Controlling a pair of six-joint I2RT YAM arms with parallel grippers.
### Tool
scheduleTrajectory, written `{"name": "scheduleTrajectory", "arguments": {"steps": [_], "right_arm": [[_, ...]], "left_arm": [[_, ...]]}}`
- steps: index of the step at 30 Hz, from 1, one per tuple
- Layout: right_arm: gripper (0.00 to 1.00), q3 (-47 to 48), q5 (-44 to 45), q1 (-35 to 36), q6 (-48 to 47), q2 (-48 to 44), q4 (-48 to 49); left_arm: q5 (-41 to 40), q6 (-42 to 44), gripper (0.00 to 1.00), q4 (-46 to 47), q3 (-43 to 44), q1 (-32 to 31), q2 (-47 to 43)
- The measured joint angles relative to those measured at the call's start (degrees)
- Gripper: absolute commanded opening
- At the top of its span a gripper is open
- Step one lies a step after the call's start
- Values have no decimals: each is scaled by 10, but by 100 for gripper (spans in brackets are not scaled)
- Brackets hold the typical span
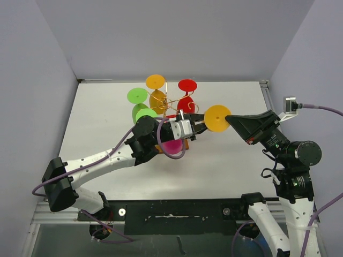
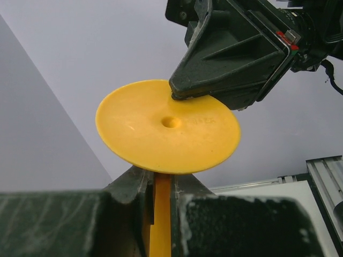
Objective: Place the wine glass upside down on the wine glass rack
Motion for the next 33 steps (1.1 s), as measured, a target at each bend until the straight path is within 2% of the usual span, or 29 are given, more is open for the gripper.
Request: {"name": "scheduleTrajectory", "arguments": {"steps": [4, 7, 9, 19, 27, 33], "right_arm": [[0, 1, -2, 0, 9, 2, -1], [0, 6, 1, 0, 9, 4, -5], [0, 14, 7, 0, 9, 9, -7], [0, 51, 83, 0, -13, 13, -38], [0, 51, 143, 0, -35, 16, -78], [0, 44, 160, 0, -49, 42, -90]], "left_arm": [[-3, 3, 33, 1, 0, 1, 0], [-10, -6, 45, 14, -4, -1, -3], [-18, -13, 49, 26, -17, -2, -10], [-109, -28, 52, 33, -72, -5, -71], [-265, -49, 52, -31, -121, -5, -220], [-412, -61, 52, -132, -147, -5, -351]]}}
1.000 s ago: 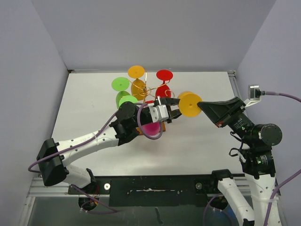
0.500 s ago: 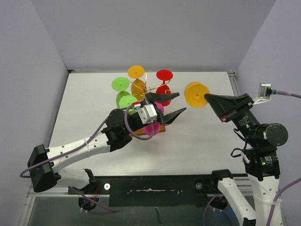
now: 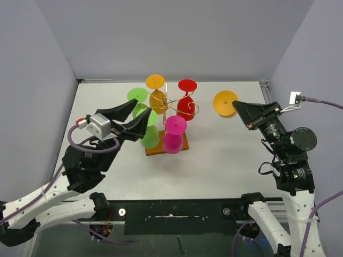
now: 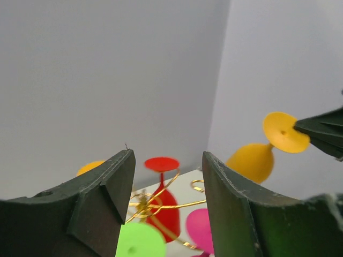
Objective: Place the wine glass upside down on the wine glass rack
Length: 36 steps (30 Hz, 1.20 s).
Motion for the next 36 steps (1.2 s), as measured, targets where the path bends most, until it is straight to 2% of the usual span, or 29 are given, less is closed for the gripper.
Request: {"name": "scheduleTrajectory", "arguments": {"steps": [4, 9, 14, 20, 29, 36], "right_arm": [[0, -19, 11, 0, -12, 16, 0], [0, -40, 31, 0, -14, 31, 2], [0, -63, 49, 1, 5, 48, 8], [0, -76, 78, 25, 51, 92, 24], [0, -76, 205, 149, 98, 123, 45], [0, -77, 255, 155, 127, 133, 83]], "left_arm": [[-132, -1, 52, -80, -27, 0, -92], [-301, -2, 52, -122, -100, 0, -202], [-410, -2, 52, -144, -187, 0, -288], [-459, -1, 52, -149, -200, -1, -348], [-476, -12, 52, -164, -199, -4, -353], [-475, -27, 52, -177, -198, -4, -353]]}}
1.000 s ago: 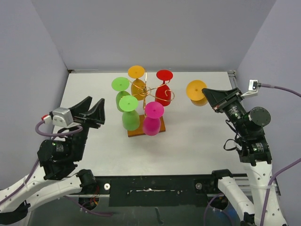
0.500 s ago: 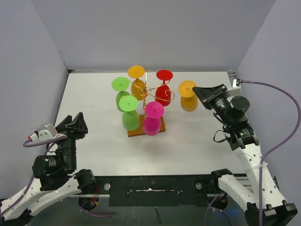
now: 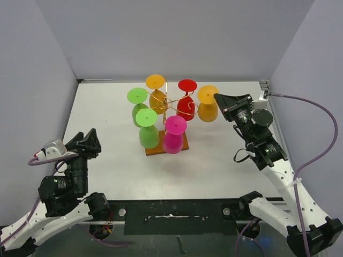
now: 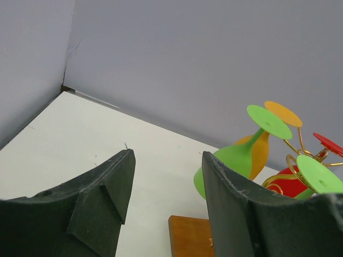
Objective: Place the wine glass upside down on the wine glass rack
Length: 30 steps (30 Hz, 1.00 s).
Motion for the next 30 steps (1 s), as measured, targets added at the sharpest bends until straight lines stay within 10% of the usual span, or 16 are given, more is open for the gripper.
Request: {"name": "scheduleTrajectory", "arguments": {"steps": [30], "right_arm": [[0, 39, 27, 76, 34, 73, -23]], "left_arm": [[-2, -5, 52, -3, 0, 0, 0]]}}
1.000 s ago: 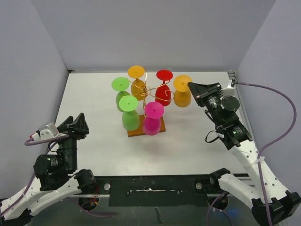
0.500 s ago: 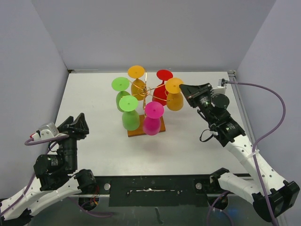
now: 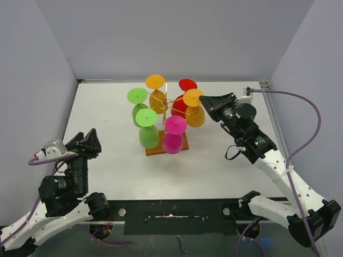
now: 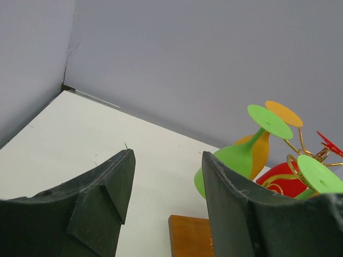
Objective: Place the wine glass upside down on the wine glass rack
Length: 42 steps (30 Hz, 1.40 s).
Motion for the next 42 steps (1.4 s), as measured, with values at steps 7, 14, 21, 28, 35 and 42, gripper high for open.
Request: {"name": "scheduleTrajectory", "arguments": {"steps": [7, 14, 21, 28, 35, 42], "right_arm": [[0, 13, -2, 7, -6, 12, -9], [0, 40, -29, 16, -24, 38, -9], [0, 45, -59, 21, -35, 51, -10], [0, 39, -73, 25, -35, 35, -8], [0, 21, -73, 28, -31, -5, -9], [0, 13, -76, 28, -28, -28, -13]], "left_arm": [[0, -1, 52, 0, 0, 0, 0], [0, -6, 52, -1, 0, 0, 0], [0, -10, 52, -4, 0, 0, 0], [0, -11, 52, -4, 0, 0, 0], [0, -23, 52, -9, 0, 0, 2], [0, -57, 52, -42, 12, 0, 19]]}}
